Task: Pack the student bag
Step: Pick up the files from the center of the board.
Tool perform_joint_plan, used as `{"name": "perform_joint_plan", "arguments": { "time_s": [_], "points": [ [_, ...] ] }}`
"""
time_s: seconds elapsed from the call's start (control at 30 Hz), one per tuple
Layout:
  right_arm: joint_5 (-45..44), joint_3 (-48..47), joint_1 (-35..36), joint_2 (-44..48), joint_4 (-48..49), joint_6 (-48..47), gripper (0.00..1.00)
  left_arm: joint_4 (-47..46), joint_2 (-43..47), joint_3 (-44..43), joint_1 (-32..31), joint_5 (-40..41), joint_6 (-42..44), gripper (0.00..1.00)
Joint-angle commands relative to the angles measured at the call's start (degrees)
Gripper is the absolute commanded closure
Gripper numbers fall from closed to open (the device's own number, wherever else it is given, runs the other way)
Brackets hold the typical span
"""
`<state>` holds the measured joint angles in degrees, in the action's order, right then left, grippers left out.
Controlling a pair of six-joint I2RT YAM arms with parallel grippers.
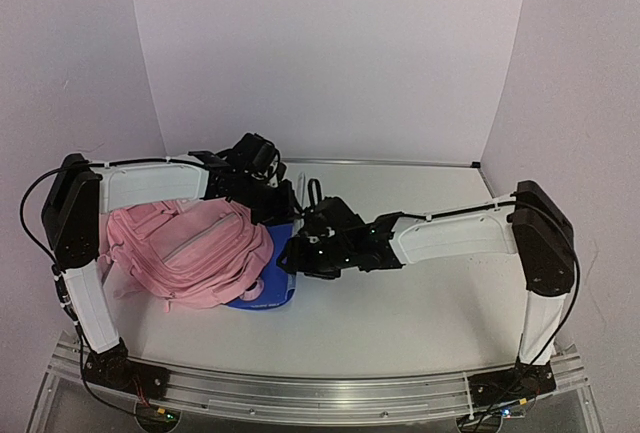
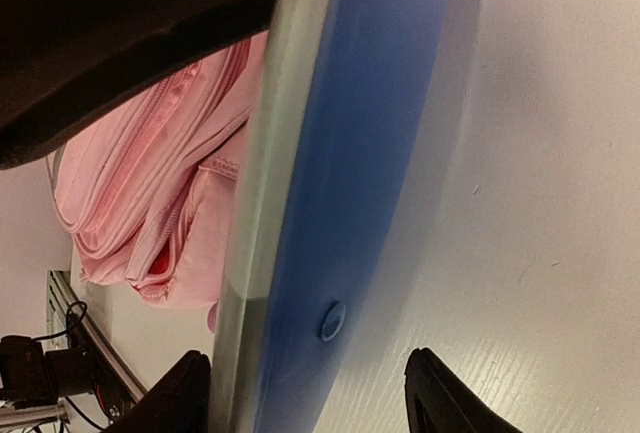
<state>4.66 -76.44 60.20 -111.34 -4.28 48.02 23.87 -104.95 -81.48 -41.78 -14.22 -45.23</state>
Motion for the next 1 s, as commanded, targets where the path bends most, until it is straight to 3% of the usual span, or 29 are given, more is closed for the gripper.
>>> {"name": "perform_joint_plan", "arguments": {
  "time_s": [0.0,0.1,0.2,0.37,0.53,0.7,0.87,0.97],
  "points": [
    [-4.5,-3.1,1.2,-3.3,0.8,2.0,0.49,-1.5,2.4,1.0,1.2,1.7,0.7,0.77],
    [-6.9,-2.9,1.2,-3.0,0.8,2.0,0.83,-1.8,3.0,1.4,1.4,1.4,1.2,0.72],
    [-9.9,-1.2,1.0,-0.2,0.6,1.5,0.99,-2.7,4.9,2.8,1.5,1.8,2.2,0.50],
    [-11.2,4.3,-2.6,6.9,0.4,-0.8,1.00,-1.3,10.9,5.3,2.9,4.3,4.0,0.19],
    [-4.6,8.4,-9.9,14.2,-0.4,-8.4,1.00,0.5,17.6,7.9,6.7,0.5,8.0,0.04],
    [8.6,7.7,-16.5,21.6,-5.0,-19.9,1.00,5.2,21.1,7.1,9.2,-5.8,16.9,0.00],
    [19.7,-0.3,-17.6,26.2,-17.9,-29.6,1.00,11.5,25.4,3.3,10.5,-10.7,26.4,0.00],
    [31.6,-3.4,-17.6,27.3,-23.0,-31.9,1.00,14.9,27.2,0.4,11.0,-15.8,32.0,0.00]
  ]
}}
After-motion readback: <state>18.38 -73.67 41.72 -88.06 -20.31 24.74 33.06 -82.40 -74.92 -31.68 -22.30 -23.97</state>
